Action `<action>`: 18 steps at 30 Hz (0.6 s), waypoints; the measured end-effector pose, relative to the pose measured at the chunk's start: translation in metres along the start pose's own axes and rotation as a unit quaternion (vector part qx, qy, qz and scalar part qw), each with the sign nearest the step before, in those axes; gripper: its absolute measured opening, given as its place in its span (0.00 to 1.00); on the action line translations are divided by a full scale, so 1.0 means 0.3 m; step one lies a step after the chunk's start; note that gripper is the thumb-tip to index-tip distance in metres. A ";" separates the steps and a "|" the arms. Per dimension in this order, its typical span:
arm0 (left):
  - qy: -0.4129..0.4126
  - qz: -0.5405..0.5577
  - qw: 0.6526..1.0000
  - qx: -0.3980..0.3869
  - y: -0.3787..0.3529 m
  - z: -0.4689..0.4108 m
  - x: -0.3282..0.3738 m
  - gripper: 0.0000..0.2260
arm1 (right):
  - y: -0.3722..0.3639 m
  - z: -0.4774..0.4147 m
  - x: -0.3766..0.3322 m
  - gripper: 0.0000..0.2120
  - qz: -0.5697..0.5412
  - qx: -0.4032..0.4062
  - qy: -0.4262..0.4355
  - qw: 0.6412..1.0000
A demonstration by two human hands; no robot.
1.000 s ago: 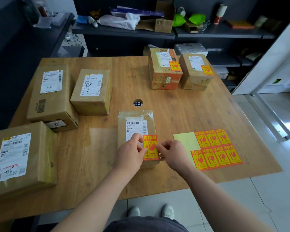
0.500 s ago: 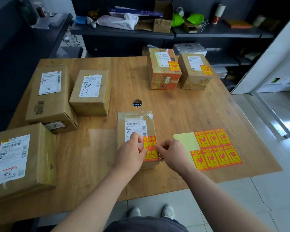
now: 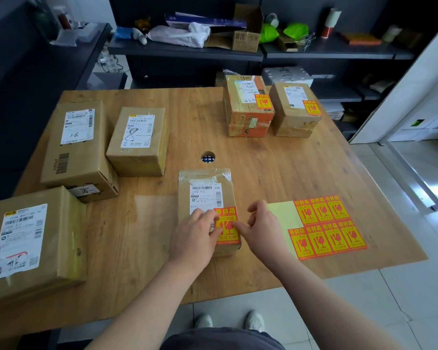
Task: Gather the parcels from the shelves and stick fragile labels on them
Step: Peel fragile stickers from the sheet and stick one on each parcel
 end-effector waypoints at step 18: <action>-0.031 -0.180 0.983 -0.030 -0.054 0.017 -0.111 0.30 | -0.086 0.073 -0.037 0.30 0.259 -0.130 0.248 0.924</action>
Point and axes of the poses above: each hand's wrist, its own z-axis away from the middle knuckle, its own y-axis out of the back of the hand, x = y × z, the point moved 8 cm from there along -z, towards the middle knuckle, and after that the axes turned 6 degrees about y, right-handed, at the moved point
